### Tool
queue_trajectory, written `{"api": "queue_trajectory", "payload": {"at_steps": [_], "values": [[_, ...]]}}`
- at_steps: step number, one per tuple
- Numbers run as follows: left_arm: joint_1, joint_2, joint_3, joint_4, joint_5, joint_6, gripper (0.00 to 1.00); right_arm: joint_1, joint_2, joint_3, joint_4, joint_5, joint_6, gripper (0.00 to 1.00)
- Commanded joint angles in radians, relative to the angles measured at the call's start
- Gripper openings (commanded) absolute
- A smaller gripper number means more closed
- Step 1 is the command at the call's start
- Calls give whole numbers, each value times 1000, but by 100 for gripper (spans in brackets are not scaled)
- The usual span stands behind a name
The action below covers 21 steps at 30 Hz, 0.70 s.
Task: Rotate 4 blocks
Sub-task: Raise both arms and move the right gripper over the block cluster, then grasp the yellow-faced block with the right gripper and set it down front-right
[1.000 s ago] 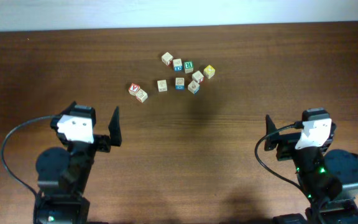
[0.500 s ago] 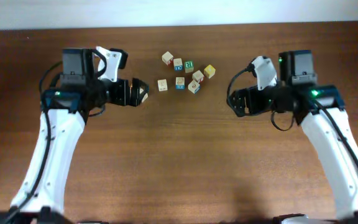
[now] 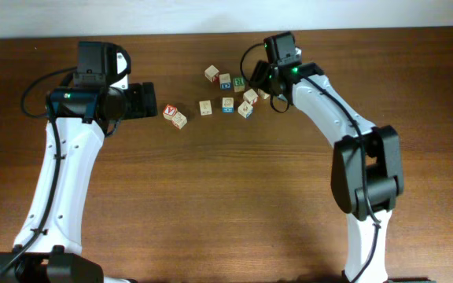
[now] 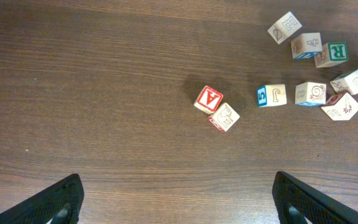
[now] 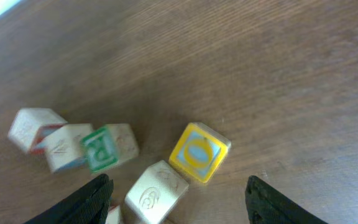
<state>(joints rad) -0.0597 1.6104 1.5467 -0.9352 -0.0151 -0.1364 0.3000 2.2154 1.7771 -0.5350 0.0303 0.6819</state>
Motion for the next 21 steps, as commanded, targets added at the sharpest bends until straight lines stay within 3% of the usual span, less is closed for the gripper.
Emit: {"api": "queue_trajectory", "payload": {"at_steps": [1, 5, 11, 16, 21], "values": [[2, -2, 10, -10, -19, -9, 96, 28, 80, 7, 81, 40, 41, 67], [2, -2, 9, -26, -19, -9, 99, 28, 93, 6, 86, 110, 60, 66], [2, -2, 9, -27, -18, -9, 99, 28, 127, 6, 105, 150, 56, 50], [2, -2, 9, -27, -16, -9, 99, 27, 113, 7, 52, 112, -89, 31], [2, -2, 9, -27, -16, -9, 99, 26, -35, 59, -158, 49, -340, 29]]}}
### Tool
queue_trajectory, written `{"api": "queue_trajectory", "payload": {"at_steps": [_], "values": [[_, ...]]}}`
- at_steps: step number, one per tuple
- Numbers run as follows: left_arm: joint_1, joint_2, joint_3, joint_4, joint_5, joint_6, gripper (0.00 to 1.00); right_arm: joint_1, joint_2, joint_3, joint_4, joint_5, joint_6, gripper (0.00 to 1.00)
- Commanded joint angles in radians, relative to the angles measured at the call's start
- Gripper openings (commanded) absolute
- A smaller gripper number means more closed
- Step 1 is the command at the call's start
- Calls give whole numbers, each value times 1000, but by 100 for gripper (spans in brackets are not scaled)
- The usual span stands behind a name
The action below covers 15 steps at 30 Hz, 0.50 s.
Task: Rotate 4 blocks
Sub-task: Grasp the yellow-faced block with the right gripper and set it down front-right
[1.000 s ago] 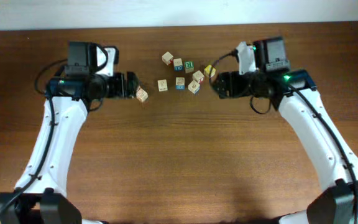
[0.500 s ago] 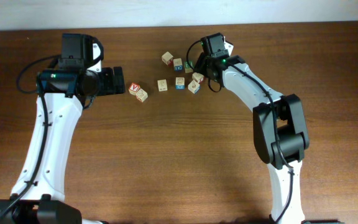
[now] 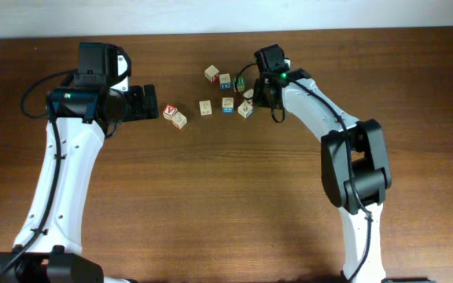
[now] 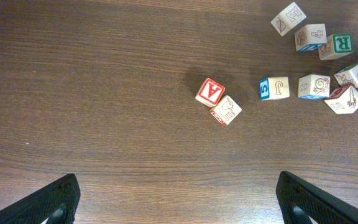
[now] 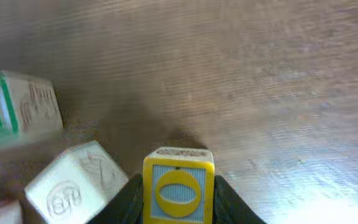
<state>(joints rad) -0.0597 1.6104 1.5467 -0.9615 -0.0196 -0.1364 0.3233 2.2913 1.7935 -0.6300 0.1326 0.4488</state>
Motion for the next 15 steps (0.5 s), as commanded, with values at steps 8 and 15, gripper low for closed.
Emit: {"api": "queue_trajectory", "payload": {"at_steps": [8, 15], "values": [[2, -2, 9, -2, -11, -9, 99, 3, -655, 42, -745, -175, -111, 30], [2, -2, 9, -2, -11, -9, 99, 3, -635, -632, -171, -96, -108, 30]]}}
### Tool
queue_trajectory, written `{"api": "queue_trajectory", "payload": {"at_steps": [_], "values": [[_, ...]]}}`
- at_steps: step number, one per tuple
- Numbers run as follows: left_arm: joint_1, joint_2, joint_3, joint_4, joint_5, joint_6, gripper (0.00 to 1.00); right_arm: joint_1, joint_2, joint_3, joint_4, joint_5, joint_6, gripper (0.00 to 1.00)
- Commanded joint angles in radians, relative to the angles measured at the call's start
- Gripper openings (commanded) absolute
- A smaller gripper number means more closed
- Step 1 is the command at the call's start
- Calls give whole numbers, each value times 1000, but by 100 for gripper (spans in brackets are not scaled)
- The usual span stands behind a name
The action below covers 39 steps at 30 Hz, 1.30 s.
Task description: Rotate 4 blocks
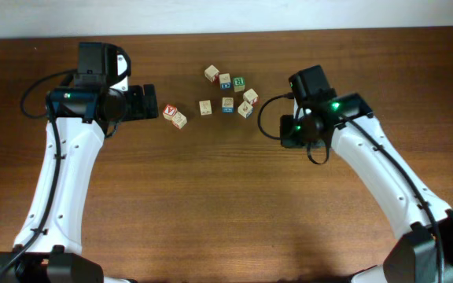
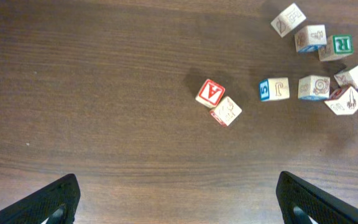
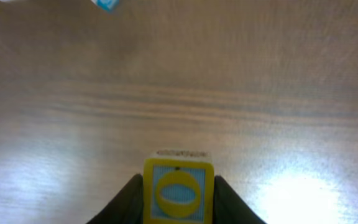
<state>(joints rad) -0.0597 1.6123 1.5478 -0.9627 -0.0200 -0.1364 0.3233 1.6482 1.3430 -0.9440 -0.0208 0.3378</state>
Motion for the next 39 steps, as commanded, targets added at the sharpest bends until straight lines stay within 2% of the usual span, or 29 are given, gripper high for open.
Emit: {"api": "queue_trajectory", "payload": {"at_steps": [1, 3, 5, 6, 7, 8, 11, 13, 15, 17, 19, 20, 22, 29, 30, 32, 39], "values": [[2, -4, 8, 0, -11, -9, 99, 3, 32, -235, 208, 89, -19, 30], [2, -4, 8, 0, -11, -9, 99, 2, 140, -256, 293, 88, -45, 30], [2, -4, 8, 0, -11, -9, 99, -2, 198, -256, 330, 84, -10, 30], [2, -4, 8, 0, -11, -9, 99, -6, 207, -256, 342, 82, -8, 36], [2, -4, 8, 0, -10, -9, 99, -6, 207, -256, 340, 77, -7, 50], [2, -4, 8, 0, -11, -9, 99, -11, 202, -243, 320, 27, 15, 58], [2, -4, 8, -1, -11, -9, 99, -30, 192, -61, 153, -28, 2, 61], [2, -4, 8, -1, -11, -9, 99, -29, 190, 173, 23, -25, -20, 61], [2, -4, 8, 0, -11, -9, 99, -20, 195, 211, 170, -28, 42, 61], [2, -4, 8, -1, -11, -9, 99, 27, 301, 209, 376, -5, 277, 61], [2, -4, 8, -1, -10, -9, 99, 84, 443, 209, 497, 3, 409, 61], [2, -4, 8, -1, -11, -9, 99, 99, 486, 209, 535, 5, 423, 63], [2, -4, 8, 0, -11, -9, 99, 129, 559, 209, 605, 26, 436, 64], [2, -4, 8, -1, -11, -9, 99, 126, 566, 209, 621, 192, 396, 64], [2, -4, 8, -1, -11, -9, 99, 124, 566, 209, 635, 191, 396, 63], [2, -4, 8, 0, -10, -9, 99, 124, 567, 209, 635, 191, 396, 51], [2, -4, 8, 0, -10, -9, 99, 128, 586, 209, 612, 190, 368, 46]]}}
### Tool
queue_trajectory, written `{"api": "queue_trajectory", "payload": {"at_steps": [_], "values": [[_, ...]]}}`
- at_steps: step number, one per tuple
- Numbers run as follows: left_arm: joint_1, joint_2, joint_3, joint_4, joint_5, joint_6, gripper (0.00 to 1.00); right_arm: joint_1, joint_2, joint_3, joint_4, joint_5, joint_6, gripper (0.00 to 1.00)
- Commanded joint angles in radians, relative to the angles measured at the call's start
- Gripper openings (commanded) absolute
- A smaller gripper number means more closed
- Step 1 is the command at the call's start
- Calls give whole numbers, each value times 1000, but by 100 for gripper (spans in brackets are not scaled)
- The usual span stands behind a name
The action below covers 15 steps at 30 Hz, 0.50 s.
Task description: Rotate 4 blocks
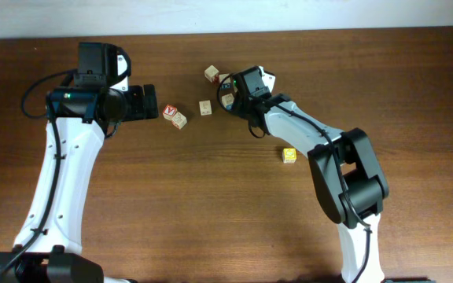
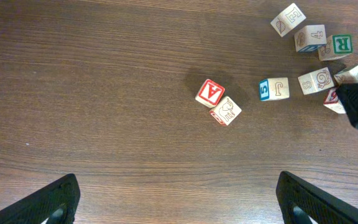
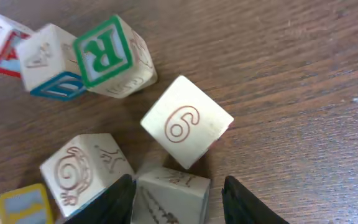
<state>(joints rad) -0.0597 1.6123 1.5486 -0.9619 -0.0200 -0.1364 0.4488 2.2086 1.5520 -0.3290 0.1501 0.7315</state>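
Note:
Several wooden alphabet blocks lie clustered at the table's far middle. My right gripper is down in the cluster, open, its fingers either side of a pale picture block; the left finger touches it and the right stands a little off. Just beyond are the "6" block, the green "R" block and a snail block. A yellow "O" block lies alone on the table right of middle. My left gripper hangs open high above the table, near the red "A" block.
A pale block touches the red "A" block. The "J" block lies between that pair and the cluster. A "4" block and another pale block sit at the cluster's far side. The table's far edge runs close behind.
The yellow "O" block, then held in my right gripper right of middle, now lies on the table there. The right gripper is back at the cluster, open around a pale block. The left arm is unchanged.
My right gripper was open above the yellow "O" block in the cluster. Then it was shut on that block, then held it away from the cluster, right of middle. Now the block lies there alone and the gripper straddles another block. The left gripper stayed open throughout.

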Motion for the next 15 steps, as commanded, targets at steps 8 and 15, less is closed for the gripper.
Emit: {"api": "queue_trajectory", "payload": {"at_steps": [8, 15], "values": [[2, -4, 7, -1, -11, -9, 99, 1, 17, 45, -56, -7, -488, 46], [2, -4, 7, -2, -11, -9, 99, -8, 17, 87, -151, 1, -389, 30]]}}
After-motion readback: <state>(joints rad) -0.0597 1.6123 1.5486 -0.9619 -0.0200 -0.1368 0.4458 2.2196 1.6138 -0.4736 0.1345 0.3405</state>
